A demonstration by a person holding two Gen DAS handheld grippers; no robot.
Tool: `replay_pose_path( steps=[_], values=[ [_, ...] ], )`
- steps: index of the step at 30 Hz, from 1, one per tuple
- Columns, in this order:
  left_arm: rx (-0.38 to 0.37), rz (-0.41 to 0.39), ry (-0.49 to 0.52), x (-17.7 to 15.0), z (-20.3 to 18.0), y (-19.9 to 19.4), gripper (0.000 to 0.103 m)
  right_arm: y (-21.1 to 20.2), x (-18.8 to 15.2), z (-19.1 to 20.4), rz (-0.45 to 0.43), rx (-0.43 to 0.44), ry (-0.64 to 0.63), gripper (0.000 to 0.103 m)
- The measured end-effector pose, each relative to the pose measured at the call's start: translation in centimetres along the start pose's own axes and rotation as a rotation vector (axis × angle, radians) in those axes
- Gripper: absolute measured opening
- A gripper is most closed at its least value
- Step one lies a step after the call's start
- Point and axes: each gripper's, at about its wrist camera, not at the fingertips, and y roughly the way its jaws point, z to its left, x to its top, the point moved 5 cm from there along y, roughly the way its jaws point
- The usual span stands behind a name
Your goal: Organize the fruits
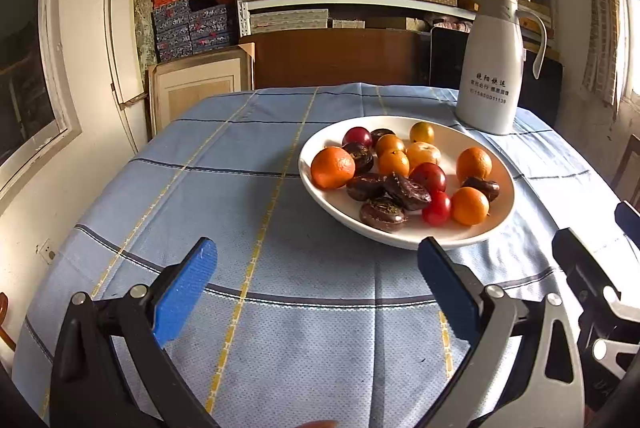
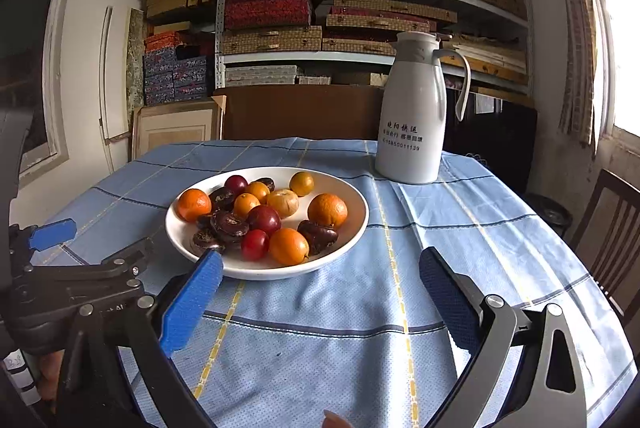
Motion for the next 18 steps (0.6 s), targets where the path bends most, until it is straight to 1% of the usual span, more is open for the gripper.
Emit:
replay_pose_path(
  steps=[2,3,5,7,9,12,18],
  values=[
    [-0.018,0.01,-0.005,-0.1,0.0,0.0,0.099,0.4,-0.3,0.1,0.038,0.057,0.021,0.099],
    [-0.026,0.017,-0.012,-0.1,0.1,0.1,0.099,0.9,-0.6,0.1,0.073,0.097,0.05,0.099],
    [-0.056,0.046,-0.034,-0.3,0.3,0.5,0.099,1.6,-1.0,-0.1,0.123,0.133,0.088,0.099],
    [-0.045,0.058,-0.036,-0.4,0.4,0.8,0.099,1.8,-1.1,-0.3,0.138,0.126,0.098,0.099],
    [-0.03,0.068,-0.036,-0.5,0.5,1.1,0.099,1.6,-1.1,-0.3,0.127,0.104,0.093,0.099],
    [-0.03,0.081,-0.035,-0.6,0.4,1.3,0.099,1.4,-1.1,-0.4,0.115,0.089,0.095,0.099],
    [-0.029,0.072,-0.009,-0.7,-0.1,1.1,0.099,1.0,-1.0,-0.6,0.096,0.073,0.089,0.099]
  ],
)
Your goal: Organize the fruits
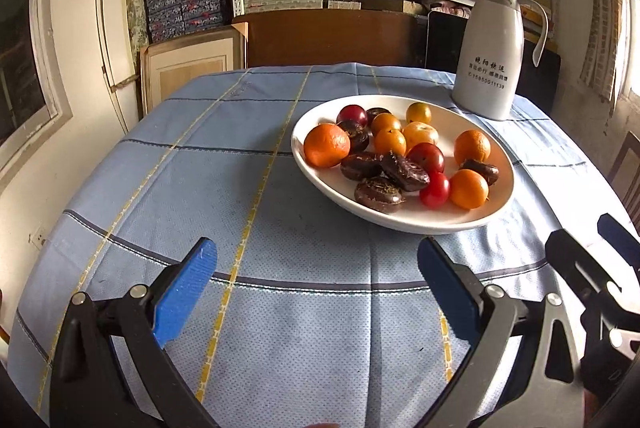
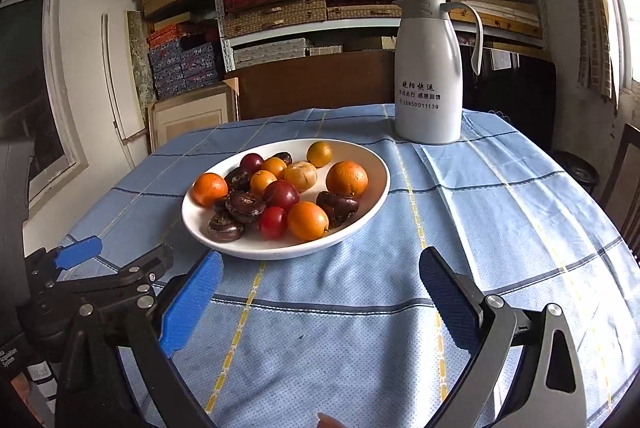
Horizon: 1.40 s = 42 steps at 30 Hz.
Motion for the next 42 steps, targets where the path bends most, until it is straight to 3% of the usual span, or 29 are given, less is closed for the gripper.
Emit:
replay_pose_path(
  steps=[42],
  values=[
    [-0.01,-0.003,0.015,0.0,-0.54,-0.05,0.099,0.2,0.13,-0.14,0.01,-0.007,0.003,0.099]
  ],
)
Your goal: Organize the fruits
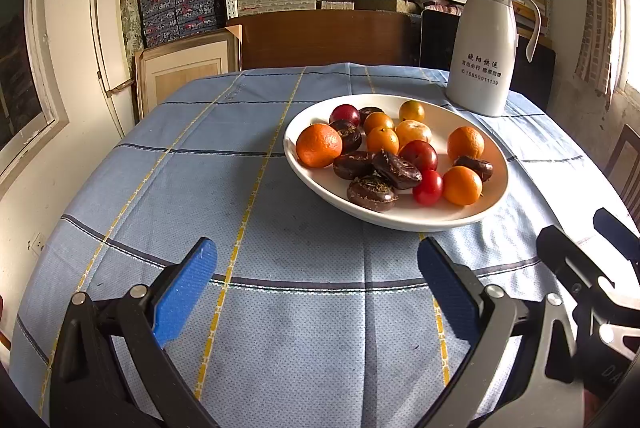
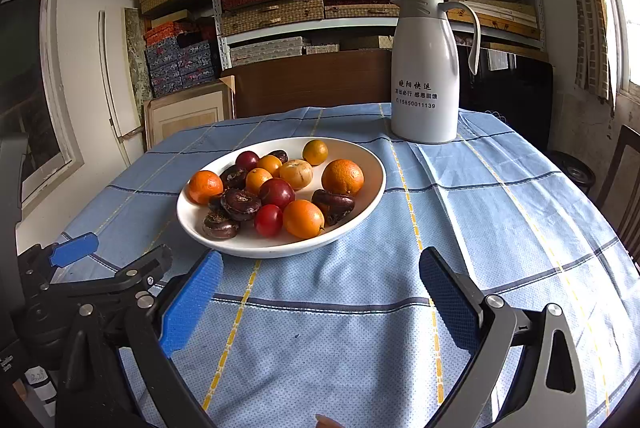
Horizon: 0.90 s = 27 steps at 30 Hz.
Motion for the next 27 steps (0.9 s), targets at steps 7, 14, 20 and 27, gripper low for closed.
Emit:
replay_pose_path(
  steps=[7,14,20,27],
  values=[
    [-0.003,0.004,0.002,-0.08,-0.05,0.12,0.099,-0.01,0.03,-0.01,0.0,0.001,-0.002,0.099],
    [0.005,0.006,0.007,-0.26,-0.09,0.18,0.099,-0.01,0.03,-0.01,0.0,0.0,-0.001,0.099],
    [0.002,-0.006,-0.012,-0.03,0.36,-0.08,0.098,0.0,0.05,-0.03,0.0,0.0,-0.001,0.099],
    [-0.016,0.012,-0.009,0.03,0.27,0.23,0.098,0.02,0.07,-0.05,0.001,0.001,-0.002,0.099]
  ],
)
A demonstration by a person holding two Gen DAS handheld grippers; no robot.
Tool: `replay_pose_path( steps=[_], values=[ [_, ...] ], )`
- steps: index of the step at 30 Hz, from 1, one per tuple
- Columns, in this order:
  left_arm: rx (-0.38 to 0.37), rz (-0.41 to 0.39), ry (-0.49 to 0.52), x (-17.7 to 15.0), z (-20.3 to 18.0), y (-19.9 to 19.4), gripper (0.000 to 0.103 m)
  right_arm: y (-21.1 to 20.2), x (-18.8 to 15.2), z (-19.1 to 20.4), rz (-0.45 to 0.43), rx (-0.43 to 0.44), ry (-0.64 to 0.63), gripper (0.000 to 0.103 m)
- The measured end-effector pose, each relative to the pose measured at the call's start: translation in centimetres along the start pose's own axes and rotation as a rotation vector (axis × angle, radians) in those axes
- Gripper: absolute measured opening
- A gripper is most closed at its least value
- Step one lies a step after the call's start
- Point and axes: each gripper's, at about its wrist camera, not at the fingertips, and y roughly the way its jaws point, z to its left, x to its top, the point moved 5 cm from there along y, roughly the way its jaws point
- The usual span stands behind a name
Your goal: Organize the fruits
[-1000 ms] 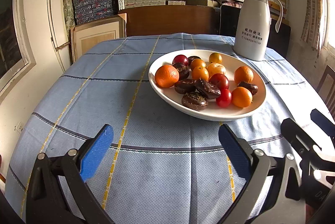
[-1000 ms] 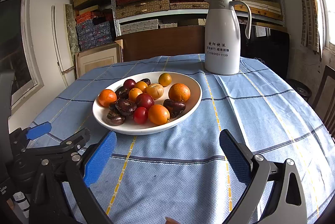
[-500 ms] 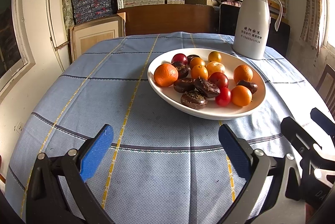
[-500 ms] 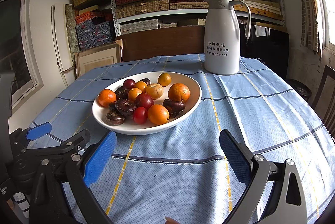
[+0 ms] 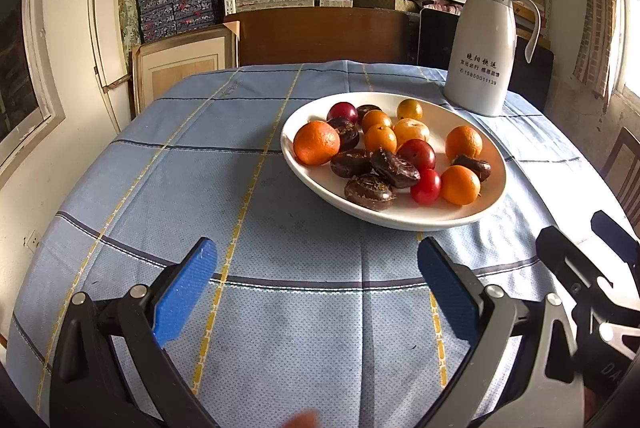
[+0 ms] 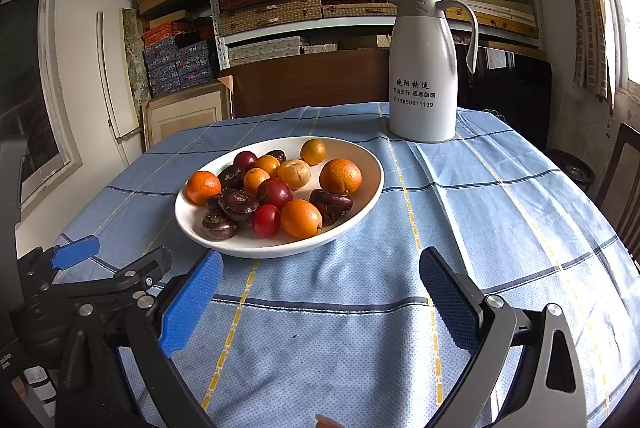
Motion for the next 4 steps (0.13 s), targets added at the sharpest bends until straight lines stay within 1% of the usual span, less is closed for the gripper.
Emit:
replay_pose_path(
  steps=[4],
  values=[
    [0.001,0.004,-0.004,-0.01,0.04,0.05,0.098,-0.01,0.01,-0.01,0.0,0.0,0.0,0.099]
  ],
)
